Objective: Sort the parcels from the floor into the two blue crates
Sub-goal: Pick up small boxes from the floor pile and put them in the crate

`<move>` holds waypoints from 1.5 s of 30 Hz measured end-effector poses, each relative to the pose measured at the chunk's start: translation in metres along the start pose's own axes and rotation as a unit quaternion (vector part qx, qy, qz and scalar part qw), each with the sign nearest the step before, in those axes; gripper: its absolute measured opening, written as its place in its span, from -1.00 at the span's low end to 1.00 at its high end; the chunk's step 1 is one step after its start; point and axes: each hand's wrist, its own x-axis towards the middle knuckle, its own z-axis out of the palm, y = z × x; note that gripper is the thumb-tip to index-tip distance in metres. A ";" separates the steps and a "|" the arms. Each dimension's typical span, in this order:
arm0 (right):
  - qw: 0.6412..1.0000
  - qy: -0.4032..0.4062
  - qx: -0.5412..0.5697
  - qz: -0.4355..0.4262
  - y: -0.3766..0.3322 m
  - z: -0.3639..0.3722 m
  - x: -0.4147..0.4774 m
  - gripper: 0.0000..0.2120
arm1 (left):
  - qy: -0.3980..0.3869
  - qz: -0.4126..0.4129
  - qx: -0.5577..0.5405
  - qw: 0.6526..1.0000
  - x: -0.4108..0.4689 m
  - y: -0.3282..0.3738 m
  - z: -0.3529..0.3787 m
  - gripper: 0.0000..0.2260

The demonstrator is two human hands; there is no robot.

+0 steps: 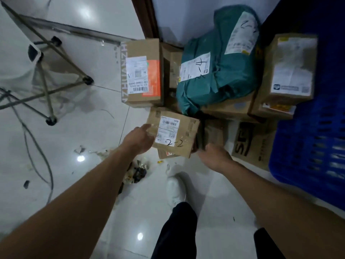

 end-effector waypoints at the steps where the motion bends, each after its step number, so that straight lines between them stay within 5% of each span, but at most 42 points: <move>1: 1.000 -0.009 0.003 0.004 -0.001 0.006 0.008 -0.74 | 0.003 -0.009 -0.020 1.000 0.009 -0.002 0.005 -0.50; 5: 0.993 -0.045 0.112 -0.001 -0.010 0.024 0.038 -0.42 | -0.026 -0.058 -0.098 0.993 0.034 -0.008 0.023 -0.48; 10: 0.962 -0.067 0.261 0.036 -0.022 0.025 0.047 -0.51 | -0.051 -0.091 -0.207 0.973 0.046 -0.028 0.028 -0.50; 13: 0.959 -0.089 0.267 0.042 -0.024 0.015 0.035 -0.43 | -0.065 -0.101 -0.249 0.961 0.028 -0.026 0.020 -0.69; 20: 0.960 -0.030 0.279 0.014 -0.034 -0.018 -0.027 -0.67 | -0.021 -0.108 -0.297 0.949 -0.031 -0.013 -0.007 -0.59; 26: 0.960 -0.008 0.278 -0.027 -0.052 -0.086 -0.130 -0.62 | 0.016 -0.081 -0.337 0.938 -0.119 0.025 -0.065 -0.58; 34: 0.942 0.041 0.313 -0.118 -0.068 -0.207 -0.275 -0.70 | 0.157 -0.041 -0.400 0.902 -0.270 0.124 -0.161 -0.60; 45: 0.880 0.118 0.340 -0.311 -0.015 -0.409 -0.441 -0.74 | 0.348 0.030 -0.508 0.787 -0.448 0.307 -0.232 -0.71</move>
